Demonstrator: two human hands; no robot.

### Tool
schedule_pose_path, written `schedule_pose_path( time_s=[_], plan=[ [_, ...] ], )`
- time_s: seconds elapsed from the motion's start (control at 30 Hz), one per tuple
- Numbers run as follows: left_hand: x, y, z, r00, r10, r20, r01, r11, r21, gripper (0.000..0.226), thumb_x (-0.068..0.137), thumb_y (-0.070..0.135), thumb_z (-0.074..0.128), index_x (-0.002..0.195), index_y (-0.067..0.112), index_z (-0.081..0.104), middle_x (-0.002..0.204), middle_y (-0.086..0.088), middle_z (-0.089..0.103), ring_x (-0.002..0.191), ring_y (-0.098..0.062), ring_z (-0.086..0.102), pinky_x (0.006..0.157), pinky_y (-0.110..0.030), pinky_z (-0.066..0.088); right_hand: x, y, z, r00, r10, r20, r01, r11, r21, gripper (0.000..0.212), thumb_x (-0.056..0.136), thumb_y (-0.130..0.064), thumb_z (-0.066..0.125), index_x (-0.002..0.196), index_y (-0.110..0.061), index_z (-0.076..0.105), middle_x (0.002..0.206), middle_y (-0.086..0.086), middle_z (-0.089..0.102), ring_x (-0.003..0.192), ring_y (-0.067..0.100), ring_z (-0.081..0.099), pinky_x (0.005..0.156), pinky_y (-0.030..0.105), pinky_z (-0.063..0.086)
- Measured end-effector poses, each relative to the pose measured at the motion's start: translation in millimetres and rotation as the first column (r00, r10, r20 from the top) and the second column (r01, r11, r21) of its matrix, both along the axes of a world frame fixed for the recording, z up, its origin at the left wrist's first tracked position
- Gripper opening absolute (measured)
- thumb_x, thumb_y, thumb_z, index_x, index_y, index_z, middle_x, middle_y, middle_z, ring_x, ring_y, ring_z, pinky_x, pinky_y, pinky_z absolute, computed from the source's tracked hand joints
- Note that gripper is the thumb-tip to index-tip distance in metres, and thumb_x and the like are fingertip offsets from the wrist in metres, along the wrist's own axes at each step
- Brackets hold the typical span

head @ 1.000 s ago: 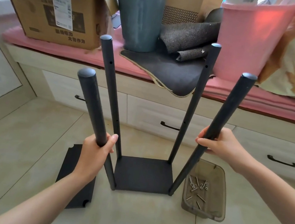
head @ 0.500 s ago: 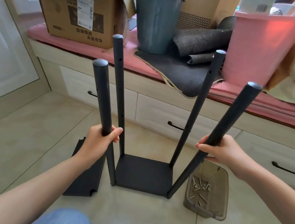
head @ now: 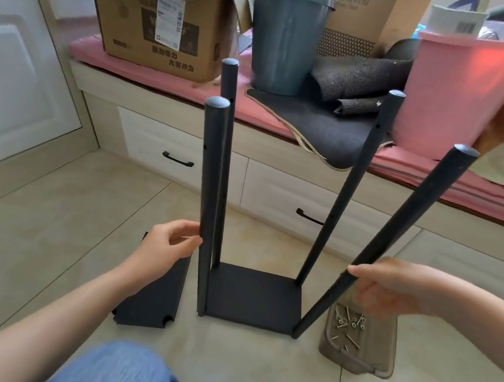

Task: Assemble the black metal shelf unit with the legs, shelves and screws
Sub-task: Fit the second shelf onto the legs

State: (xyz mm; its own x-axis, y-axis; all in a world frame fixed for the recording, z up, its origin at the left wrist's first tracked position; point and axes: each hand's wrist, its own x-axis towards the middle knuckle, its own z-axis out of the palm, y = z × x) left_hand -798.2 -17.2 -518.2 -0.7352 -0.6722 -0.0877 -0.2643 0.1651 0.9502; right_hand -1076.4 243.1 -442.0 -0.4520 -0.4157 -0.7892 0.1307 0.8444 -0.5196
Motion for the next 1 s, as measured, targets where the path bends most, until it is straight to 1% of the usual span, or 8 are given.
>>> schedule_pose_path(
  time_s=[0.1, 0.17, 0.37, 0.43, 0.6, 0.73, 0.87, 1.0],
  plan=[
    [15.0, -1.5, -13.0, 0.998, 0.059, -0.01, -0.058, 0.996, 0.065, 0.02, 0.101, 0.011, 0.058, 0.109, 0.023, 0.071, 0.105, 0.009, 0.077, 0.105, -0.008, 0.071, 0.088, -0.028, 0.059, 20.4, -16.7, -7.7, 0.969, 0.223, -0.102, -0.216, 0.973, 0.079, 0.028, 0.096, -0.035, 0.061, 0.098, -0.007, 0.062, 0.088, 0.013, 0.072, 0.09, 0.018, 0.073, 0.076, 0.032, 0.061],
    [25.3, -5.0, -25.4, 0.997, 0.074, 0.03, -0.077, 0.993, 0.091, 0.018, 0.101, 0.01, 0.058, 0.109, 0.02, 0.071, 0.105, 0.007, 0.077, 0.102, -0.007, 0.071, 0.085, -0.026, 0.059, 41.0, -35.4, -18.8, 0.931, 0.318, -0.18, -0.299, 0.946, 0.122, 0.029, 0.097, -0.038, 0.06, 0.111, -0.013, 0.059, 0.11, 0.006, 0.069, 0.11, 0.022, 0.066, 0.08, 0.026, 0.059],
    [58.8, -30.2, -82.9, 0.963, 0.195, 0.185, -0.25, 0.901, 0.354, 0.016, 0.102, 0.009, 0.056, 0.109, 0.014, 0.069, 0.111, -0.004, 0.073, 0.106, -0.021, 0.069, 0.088, -0.035, 0.058, 102.7, -105.0, -80.0, 0.764, 0.599, -0.238, -0.567, 0.801, 0.192, 0.034, 0.1, -0.03, 0.052, 0.126, -0.009, 0.059, 0.11, 0.003, 0.063, 0.104, 0.019, 0.062, 0.091, 0.03, 0.054],
    [68.6, -40.1, -104.2, 0.938, 0.275, 0.211, -0.342, 0.831, 0.438, 0.016, 0.102, 0.007, 0.054, 0.107, 0.011, 0.069, 0.113, -0.009, 0.071, 0.107, -0.025, 0.068, 0.088, -0.038, 0.056, 119.9, -128.3, -106.8, 0.751, 0.618, -0.233, -0.6, 0.785, 0.153, 0.031, 0.099, -0.028, 0.053, 0.124, -0.01, 0.059, 0.104, -0.001, 0.059, 0.096, 0.015, 0.058, 0.086, 0.029, 0.053],
    [81.2, -61.1, -152.7, 0.853, 0.382, 0.355, -0.496, 0.804, 0.328, 0.017, 0.1, 0.004, 0.051, 0.101, 0.011, 0.066, 0.106, -0.009, 0.067, 0.098, -0.023, 0.062, 0.092, -0.04, 0.052, 150.7, -174.9, -178.1, 0.76, 0.625, -0.179, -0.614, 0.781, 0.114, 0.025, 0.092, -0.022, 0.051, 0.104, -0.005, 0.065, 0.091, 0.004, 0.059, 0.076, 0.018, 0.053, 0.066, 0.028, 0.043],
    [91.7, -75.2, -186.6, 0.803, 0.375, 0.464, -0.512, 0.831, 0.216, 0.029, 0.093, 0.006, 0.059, 0.121, 0.012, 0.064, 0.122, -0.008, 0.065, 0.112, -0.027, 0.061, 0.102, -0.042, 0.051, 169.0, -195.5, -225.4, 0.771, 0.63, -0.091, -0.623, 0.776, 0.097, 0.011, 0.092, -0.016, 0.047, 0.09, -0.01, 0.055, 0.089, 0.005, 0.051, 0.079, 0.019, 0.045, 0.067, 0.029, 0.041],
    [101.9, -84.7, -206.5, 0.759, 0.391, 0.522, -0.521, 0.844, 0.126, 0.053, 0.092, 0.007, 0.059, 0.144, 0.006, 0.048, 0.148, -0.012, 0.05, 0.131, -0.031, 0.052, 0.112, -0.04, 0.042, 180.1, -214.4, -262.6, 0.829, 0.558, -0.014, -0.553, 0.825, 0.116, 0.007, 0.098, -0.013, 0.047, 0.101, -0.012, 0.053, 0.082, -0.002, 0.054, 0.068, 0.01, 0.05, 0.067, 0.024, 0.044],
    [106.8, -84.4, -219.9, 0.752, 0.295, 0.59, -0.461, 0.874, 0.151, 0.068, 0.095, 0.012, 0.057, 0.156, 0.007, 0.027, 0.161, -0.011, 0.033, 0.147, -0.029, 0.034, 0.113, -0.032, 0.031, 188.8, -225.8, -290.0, 0.909, 0.411, 0.073, -0.416, 0.904, 0.094, 0.032, 0.098, -0.022, 0.051, 0.128, -0.009, 0.051, 0.104, 0.004, 0.054, 0.086, 0.017, 0.052, 0.08, 0.027, 0.049]
  ],
)
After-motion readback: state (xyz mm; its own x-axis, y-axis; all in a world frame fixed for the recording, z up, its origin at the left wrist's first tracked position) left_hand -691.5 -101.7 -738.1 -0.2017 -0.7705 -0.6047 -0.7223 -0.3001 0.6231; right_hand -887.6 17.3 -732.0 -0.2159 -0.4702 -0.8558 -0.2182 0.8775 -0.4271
